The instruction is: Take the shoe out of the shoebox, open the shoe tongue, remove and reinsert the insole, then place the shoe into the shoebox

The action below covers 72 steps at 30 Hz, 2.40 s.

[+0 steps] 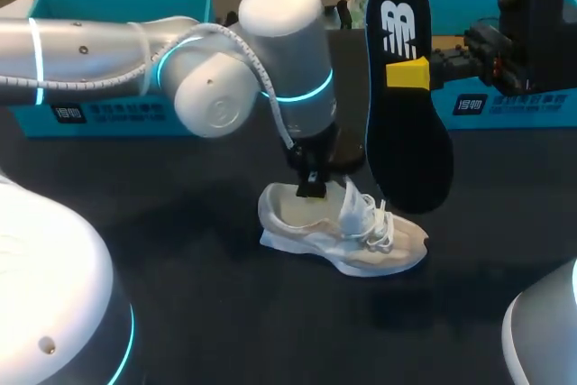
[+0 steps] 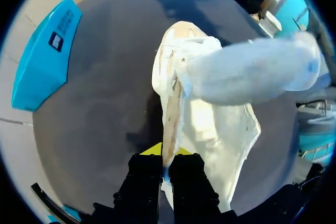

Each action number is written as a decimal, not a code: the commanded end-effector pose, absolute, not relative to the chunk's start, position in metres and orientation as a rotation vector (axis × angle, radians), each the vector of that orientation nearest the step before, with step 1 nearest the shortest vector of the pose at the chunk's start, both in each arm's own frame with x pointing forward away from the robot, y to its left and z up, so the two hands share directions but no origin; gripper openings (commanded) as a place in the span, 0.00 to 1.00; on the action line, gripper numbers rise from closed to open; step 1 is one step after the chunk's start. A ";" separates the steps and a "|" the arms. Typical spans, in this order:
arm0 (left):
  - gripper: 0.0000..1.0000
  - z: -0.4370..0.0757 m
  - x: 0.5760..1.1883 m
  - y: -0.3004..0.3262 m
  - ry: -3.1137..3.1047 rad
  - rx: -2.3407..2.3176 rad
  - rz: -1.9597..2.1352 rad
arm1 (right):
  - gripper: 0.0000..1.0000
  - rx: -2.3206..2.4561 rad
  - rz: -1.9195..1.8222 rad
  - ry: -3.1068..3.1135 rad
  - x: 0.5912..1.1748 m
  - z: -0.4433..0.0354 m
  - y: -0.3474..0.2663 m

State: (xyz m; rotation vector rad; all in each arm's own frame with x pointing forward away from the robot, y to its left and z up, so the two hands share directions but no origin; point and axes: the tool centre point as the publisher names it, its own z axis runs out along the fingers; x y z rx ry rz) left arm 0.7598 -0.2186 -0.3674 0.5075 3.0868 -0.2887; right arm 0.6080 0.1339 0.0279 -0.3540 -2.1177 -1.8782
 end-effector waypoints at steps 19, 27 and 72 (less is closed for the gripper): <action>0.00 -0.303 0.740 -0.186 2.802 1.042 -0.555 | 0.00 -0.352 -1.873 -2.119 0.610 0.028 0.136; 0.00 -0.301 0.739 -0.185 2.753 1.196 -0.531 | 0.00 -0.352 -1.873 -2.119 0.610 0.028 0.136; 0.00 -0.318 0.727 -0.189 2.467 2.104 -0.072 | 0.00 -0.352 -1.873 -2.119 0.610 0.028 0.136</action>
